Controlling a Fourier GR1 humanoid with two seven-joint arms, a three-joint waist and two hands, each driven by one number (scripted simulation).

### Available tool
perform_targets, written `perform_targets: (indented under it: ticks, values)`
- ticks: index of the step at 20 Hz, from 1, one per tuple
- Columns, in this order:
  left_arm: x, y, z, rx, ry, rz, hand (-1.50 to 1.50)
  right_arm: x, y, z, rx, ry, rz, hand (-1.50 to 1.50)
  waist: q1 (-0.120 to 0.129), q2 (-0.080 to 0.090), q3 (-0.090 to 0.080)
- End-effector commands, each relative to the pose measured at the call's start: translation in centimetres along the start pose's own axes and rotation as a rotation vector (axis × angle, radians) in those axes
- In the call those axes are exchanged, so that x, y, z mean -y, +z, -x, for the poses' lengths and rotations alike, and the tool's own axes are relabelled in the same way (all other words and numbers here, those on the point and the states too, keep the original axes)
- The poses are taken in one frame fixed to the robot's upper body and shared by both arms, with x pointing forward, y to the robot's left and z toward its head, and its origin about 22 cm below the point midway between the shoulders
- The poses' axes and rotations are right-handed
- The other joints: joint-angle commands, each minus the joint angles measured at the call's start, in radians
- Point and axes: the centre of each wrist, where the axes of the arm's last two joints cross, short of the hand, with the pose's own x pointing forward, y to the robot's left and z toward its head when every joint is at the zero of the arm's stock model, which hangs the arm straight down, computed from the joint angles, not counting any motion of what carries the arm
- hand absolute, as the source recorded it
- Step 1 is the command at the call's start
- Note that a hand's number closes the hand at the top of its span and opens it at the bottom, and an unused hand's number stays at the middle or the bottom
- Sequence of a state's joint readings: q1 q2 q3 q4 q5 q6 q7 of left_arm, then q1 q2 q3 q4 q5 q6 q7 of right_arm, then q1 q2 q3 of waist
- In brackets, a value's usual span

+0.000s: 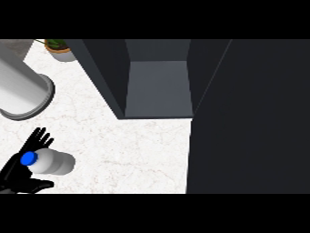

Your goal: Pick up the bottled water, place it into the cabinet and close the cabinet

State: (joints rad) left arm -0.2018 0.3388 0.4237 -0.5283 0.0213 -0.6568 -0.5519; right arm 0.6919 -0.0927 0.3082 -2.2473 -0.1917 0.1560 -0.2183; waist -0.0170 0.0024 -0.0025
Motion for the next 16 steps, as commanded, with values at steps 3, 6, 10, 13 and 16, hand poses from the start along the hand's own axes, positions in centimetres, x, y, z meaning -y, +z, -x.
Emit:
perform_targets:
  ticks: [3, 6, 10, 13, 16]
  values:
    - [-0.3, -1.2, 0.0, 0.049, 0.07, 0.05, -1.5, -0.2, -0.1, -0.1, -0.004, 0.004, -0.013, -1.5, -0.007, 0.002, -0.001]
    - [1.2, -2.2, 0.7, 0.042, 0.1, 0.087, -1.5, -0.6, -0.3, 1.6, 0.008, -0.016, -0.008, -1.5, -0.008, 0.003, -0.001]
    - [2.4, -0.8, 3.2, 0.055, 0.156, 0.095, -1.5, 0.6, -0.7, 1.1, 0.012, 0.001, 0.001, -1.5, -0.005, 0.004, -0.002]
    - [2.3, -1.9, 2.3, 0.025, 0.204, 0.152, -1.5, -0.3, -1.3, 2.5, -0.01, -0.01, -0.006, -1.5, 0.0, 0.003, -0.001]
    - [2.6, -1.5, 2.9, 0.01, 0.238, 0.166, -1.5, -0.7, -1.2, 1.3, 0.002, -0.012, -0.007, -1.5, 0.001, 0.001, -0.001]
